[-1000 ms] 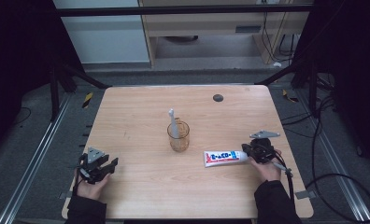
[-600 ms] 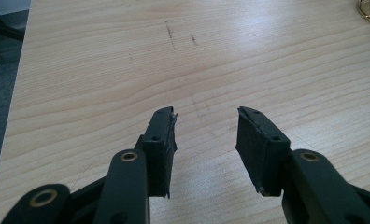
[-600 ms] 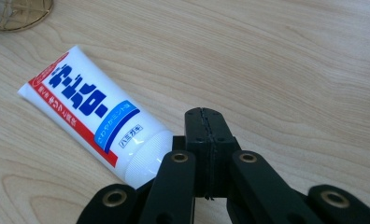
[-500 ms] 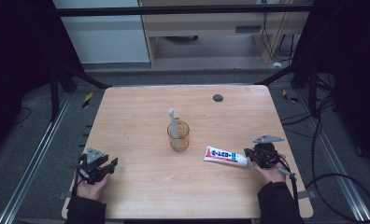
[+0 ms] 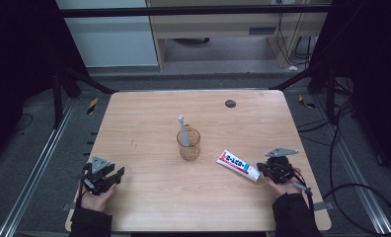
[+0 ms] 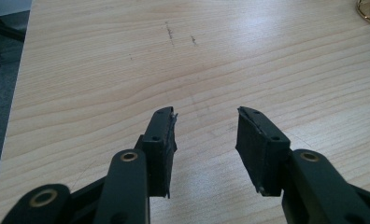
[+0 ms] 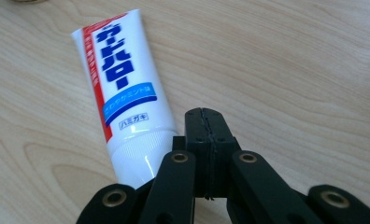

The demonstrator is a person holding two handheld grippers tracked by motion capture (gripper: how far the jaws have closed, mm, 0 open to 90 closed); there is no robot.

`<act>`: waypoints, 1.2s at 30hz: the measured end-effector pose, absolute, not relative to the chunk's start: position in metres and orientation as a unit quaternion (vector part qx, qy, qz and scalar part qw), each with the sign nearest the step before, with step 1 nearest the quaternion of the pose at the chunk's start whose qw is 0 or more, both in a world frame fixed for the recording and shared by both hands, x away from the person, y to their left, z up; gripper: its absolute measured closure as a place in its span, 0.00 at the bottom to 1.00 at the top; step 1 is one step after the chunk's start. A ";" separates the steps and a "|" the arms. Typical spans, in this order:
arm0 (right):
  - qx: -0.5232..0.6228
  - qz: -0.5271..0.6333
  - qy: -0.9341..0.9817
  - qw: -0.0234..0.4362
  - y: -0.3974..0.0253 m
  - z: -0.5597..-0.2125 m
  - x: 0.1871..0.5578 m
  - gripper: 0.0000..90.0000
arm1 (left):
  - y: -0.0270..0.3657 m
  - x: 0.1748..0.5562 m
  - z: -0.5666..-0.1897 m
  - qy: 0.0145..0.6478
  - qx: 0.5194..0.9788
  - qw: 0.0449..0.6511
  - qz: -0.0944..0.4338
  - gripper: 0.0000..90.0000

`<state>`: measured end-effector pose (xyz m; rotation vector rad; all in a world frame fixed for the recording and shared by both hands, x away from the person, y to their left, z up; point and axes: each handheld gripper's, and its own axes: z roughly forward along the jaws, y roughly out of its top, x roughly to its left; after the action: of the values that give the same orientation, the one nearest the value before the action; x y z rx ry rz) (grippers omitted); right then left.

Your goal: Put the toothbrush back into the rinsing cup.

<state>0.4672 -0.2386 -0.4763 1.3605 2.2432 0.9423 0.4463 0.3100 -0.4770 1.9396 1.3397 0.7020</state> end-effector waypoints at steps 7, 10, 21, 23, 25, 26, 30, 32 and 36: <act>0.472 0.337 0.797 0.171 -0.236 -0.475 0.456 1.00 | 0.310 0.446 -0.477 0.513 0.743 0.335 0.269 0.62; 0.465 0.337 0.801 0.169 -0.232 -0.476 0.451 1.00 | 0.310 0.446 -0.477 0.513 0.743 0.334 0.270 0.62; 0.465 0.335 0.803 0.165 -0.229 -0.474 0.447 0.98 | 0.310 0.447 -0.477 0.513 0.743 0.335 0.268 0.62; 0.467 0.341 0.798 0.171 -0.230 -0.470 0.447 0.97 | 0.310 0.447 -0.477 0.514 0.743 0.335 0.268 0.62; 0.469 0.345 0.793 0.180 -0.231 -0.465 0.447 0.95 | 0.309 0.448 -0.478 0.513 0.744 0.335 0.267 0.62; 0.467 0.345 0.792 0.186 -0.231 -0.463 0.447 0.93 | 0.309 0.448 -0.478 0.512 0.744 0.334 0.268 0.62; 0.465 0.346 0.790 0.199 -0.229 -0.457 0.448 0.88 | 0.309 0.448 -0.478 0.512 0.745 0.334 0.268 0.62; 0.464 0.346 0.790 0.204 -0.228 -0.454 0.448 0.85 | 0.309 0.448 -0.477 0.512 0.745 0.334 0.268 0.62; 0.461 0.345 0.789 0.214 -0.223 -0.446 0.449 0.79 | 0.308 0.448 -0.477 0.512 0.745 0.334 0.269 0.62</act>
<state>0.4494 -0.2232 -0.4462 1.2801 2.1886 0.9561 0.4484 0.3084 -0.4775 1.9435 1.3360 0.7015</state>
